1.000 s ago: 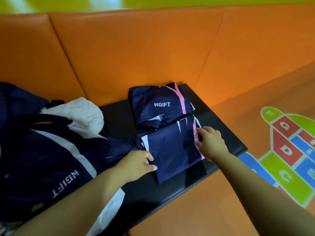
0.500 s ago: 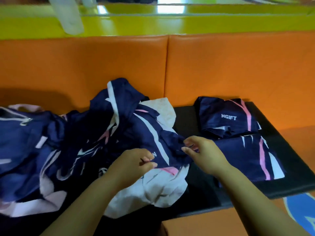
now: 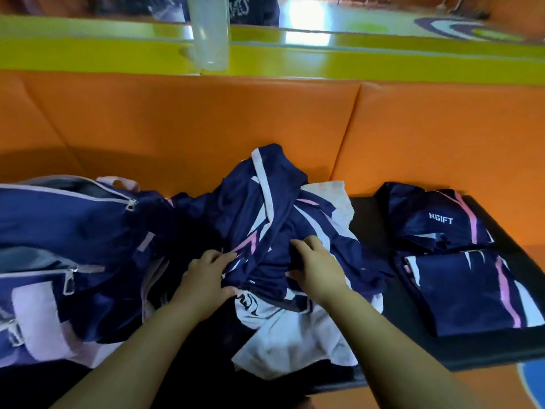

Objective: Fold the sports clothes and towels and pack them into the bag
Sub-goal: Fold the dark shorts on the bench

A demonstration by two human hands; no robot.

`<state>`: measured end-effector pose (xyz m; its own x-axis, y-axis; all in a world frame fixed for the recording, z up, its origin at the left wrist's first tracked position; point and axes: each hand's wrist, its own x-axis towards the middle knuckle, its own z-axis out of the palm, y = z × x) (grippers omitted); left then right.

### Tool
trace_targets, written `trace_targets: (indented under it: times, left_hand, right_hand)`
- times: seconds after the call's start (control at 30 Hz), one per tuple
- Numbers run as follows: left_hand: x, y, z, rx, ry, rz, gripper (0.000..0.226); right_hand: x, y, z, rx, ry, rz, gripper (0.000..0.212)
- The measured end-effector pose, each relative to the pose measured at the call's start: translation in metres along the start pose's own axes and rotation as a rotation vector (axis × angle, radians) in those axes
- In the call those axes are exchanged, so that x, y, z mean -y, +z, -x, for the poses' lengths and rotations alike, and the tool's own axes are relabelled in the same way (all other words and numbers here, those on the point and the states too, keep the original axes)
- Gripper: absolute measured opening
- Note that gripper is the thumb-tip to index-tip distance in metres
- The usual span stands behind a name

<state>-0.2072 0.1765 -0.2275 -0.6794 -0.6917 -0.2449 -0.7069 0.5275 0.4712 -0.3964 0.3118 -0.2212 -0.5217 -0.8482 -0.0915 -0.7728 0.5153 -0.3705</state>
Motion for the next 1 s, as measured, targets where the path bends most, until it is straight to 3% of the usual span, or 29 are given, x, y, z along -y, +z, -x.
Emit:
trace_targets:
  times: [0.07,0.17,0.3,0.53,0.6,0.73,0.8,0.93,1.0]
  left_hand:
    - [0.006,-0.001,-0.005,-0.062,0.03,0.096,0.046]
    - [0.009,-0.01,-0.004,-0.107,0.068,0.182,0.008]
    - [0.014,-0.032,0.005,-0.172,0.037,0.364,0.007]
    - [0.015,-0.089,0.027,-0.416,0.026,0.519,0.014]
    - [0.008,-0.099,0.028,-0.445,-0.003,0.587,0.019]
    - [-0.025,-0.113,0.03,-0.386,0.021,0.721,0.023]
    - [-0.042,-0.12,0.029,-0.332,0.059,0.806,0.023]
    - [-0.075,-0.136,0.027,-0.268,0.102,0.892,0.029]
    - [-0.09,-0.143,0.024,-0.263,0.116,0.956,0.022]
  right_hand:
    - [0.002,0.003,0.001,-0.109,0.062,-0.068,0.028]
    - [0.0,0.002,0.006,-0.12,0.107,-0.079,0.016]
    - [-0.002,-0.013,0.018,-0.159,0.145,-0.14,0.014]
    - [-0.005,-0.072,0.038,-0.483,0.123,-0.302,0.014]
    - [-0.01,-0.085,0.039,-0.508,0.139,-0.325,0.011]
    - [-0.004,-0.092,0.038,-0.406,0.149,-0.302,0.007]
    - [0.013,-0.095,0.042,-0.334,0.108,-0.402,0.01]
    - [0.054,-0.108,0.052,0.003,-0.113,-0.722,0.035]
    - [0.069,-0.117,0.054,0.099,-0.247,-0.819,0.045]
